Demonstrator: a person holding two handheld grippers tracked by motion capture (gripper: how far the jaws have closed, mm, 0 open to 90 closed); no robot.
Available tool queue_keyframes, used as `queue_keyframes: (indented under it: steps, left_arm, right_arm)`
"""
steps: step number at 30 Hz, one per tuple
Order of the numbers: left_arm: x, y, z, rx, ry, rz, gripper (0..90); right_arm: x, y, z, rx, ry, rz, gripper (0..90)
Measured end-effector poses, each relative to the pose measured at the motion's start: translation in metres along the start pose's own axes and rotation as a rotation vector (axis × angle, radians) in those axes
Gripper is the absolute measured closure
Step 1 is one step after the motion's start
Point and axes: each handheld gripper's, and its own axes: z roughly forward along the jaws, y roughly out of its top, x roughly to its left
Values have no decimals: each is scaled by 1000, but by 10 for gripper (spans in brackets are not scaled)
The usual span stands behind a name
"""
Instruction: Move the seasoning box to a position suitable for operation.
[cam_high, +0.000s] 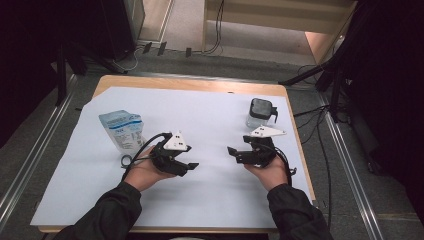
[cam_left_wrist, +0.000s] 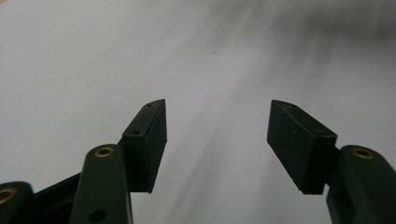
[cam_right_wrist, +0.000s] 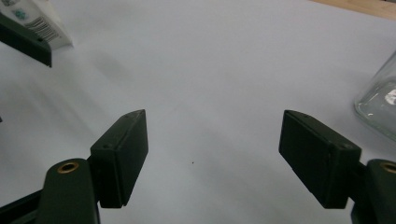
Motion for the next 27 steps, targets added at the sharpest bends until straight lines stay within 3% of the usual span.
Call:
queue_keyframes:
  steps: [1,3,5,6,13,17,23,27]
  left_arm:
    - [1,0,-1,6,-23,-37,438]
    - [2,0,-1,7,-46,-54,457]
    - [6,-2,-3,1,-111,-125,449]
    - [7,-3,-3,8,-120,-141,452]
    - [12,-8,-8,22,-127,-146,433]
    - [15,-8,-13,-4,-139,-150,431]
    - [19,-5,-16,-8,-152,-157,477]
    - [23,-5,-18,-8,-150,-176,490]
  right_arm:
    - [-1,0,-1,-3,0,2,255]
    - [-1,0,-2,-10,-10,8,255]
    - [-2,-1,-4,-7,-16,8,258]
    - [-3,-2,-5,-10,-18,11,258]
    - [-5,-5,-8,-8,-35,23,275]
    - [-7,-6,-12,-17,-62,25,275]
    - [-10,-9,-16,-10,-71,63,276]
    - [-14,-12,-20,-20,-104,73,287]
